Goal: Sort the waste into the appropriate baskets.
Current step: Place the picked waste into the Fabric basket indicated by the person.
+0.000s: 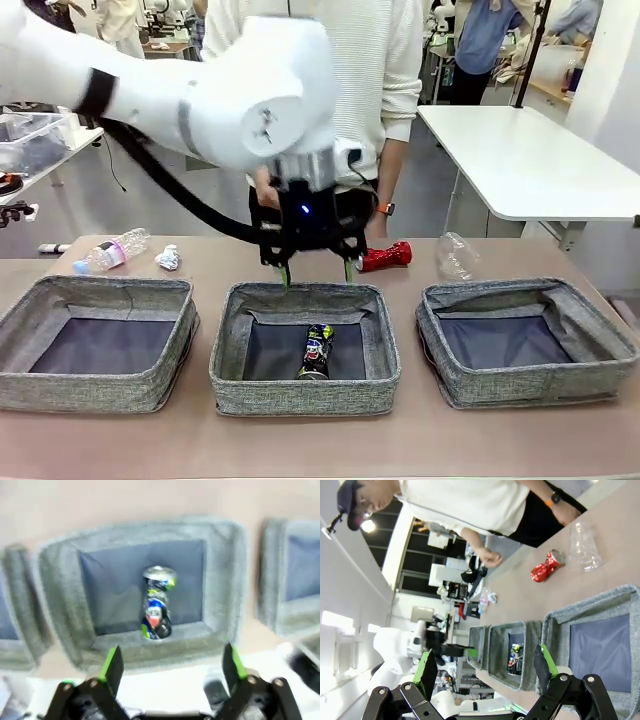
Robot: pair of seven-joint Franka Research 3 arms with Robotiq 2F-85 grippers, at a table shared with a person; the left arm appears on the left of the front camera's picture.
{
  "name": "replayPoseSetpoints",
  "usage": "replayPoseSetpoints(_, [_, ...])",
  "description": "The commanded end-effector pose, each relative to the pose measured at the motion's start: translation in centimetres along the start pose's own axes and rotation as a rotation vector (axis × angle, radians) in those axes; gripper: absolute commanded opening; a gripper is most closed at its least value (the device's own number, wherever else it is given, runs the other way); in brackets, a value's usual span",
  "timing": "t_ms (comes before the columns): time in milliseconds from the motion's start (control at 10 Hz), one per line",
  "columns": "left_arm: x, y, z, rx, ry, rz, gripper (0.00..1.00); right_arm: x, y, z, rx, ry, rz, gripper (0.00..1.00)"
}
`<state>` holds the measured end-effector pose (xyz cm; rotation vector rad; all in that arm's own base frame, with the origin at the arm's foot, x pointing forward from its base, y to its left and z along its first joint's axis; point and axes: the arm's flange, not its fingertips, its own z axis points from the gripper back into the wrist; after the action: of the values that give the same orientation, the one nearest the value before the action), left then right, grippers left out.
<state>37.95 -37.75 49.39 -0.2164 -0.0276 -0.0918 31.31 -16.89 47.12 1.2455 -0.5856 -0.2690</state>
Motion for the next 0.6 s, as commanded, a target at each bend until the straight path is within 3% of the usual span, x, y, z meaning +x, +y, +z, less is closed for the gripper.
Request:
replayPoseSetpoints(0, [-3.5, 13.9, 7.6, -0.338, 0.021, -0.145, 1.00, 0.2, 0.0, -0.2, 0.023, -0.016, 0.026, 1.00])
replayPoseSetpoints(100, [-4.5, 20.1, 9.5, -0.511, 0.005, -0.185, 1.00, 0.2, 0.0, -0.2, 0.023, -0.016, 0.026, 1.00])
replayPoseSetpoints(300, [-6.9, 30.5, 9.0, -0.753, -0.054, -0.113, 1.00, 0.2, 0.0, -0.2, 0.023, -0.016, 0.026, 1.00])
replayPoseSetpoints(500, [-9.1, 37.1, 6.9, -0.900, -0.025, 0.014, 1.00, 0.2, 0.0, -0.2, 0.023, -0.016, 0.026, 1.00])
